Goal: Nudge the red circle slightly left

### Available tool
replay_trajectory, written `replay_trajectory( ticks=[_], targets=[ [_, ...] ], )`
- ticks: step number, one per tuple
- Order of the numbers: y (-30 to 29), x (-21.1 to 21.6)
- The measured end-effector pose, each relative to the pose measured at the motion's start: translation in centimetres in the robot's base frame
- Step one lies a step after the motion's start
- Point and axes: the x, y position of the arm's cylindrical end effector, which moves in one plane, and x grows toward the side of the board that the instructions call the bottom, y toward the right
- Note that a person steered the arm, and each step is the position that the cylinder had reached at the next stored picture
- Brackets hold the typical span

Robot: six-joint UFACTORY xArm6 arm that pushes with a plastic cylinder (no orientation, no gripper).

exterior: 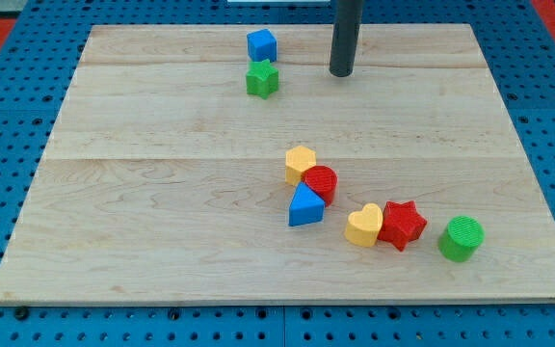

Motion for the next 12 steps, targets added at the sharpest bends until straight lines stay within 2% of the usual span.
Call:
replay_trajectory(
  ticks=[1,3,4,6,7,9,11,12],
  targets=[
    [1.9,3.1],
    [3.3,4.6],
    [3.3,7.7],
    [7.9,17.2],
    [6.8,20.0],
    [5.0,20.2],
    [0.0,19.9],
    [0.0,19.9]
  ],
)
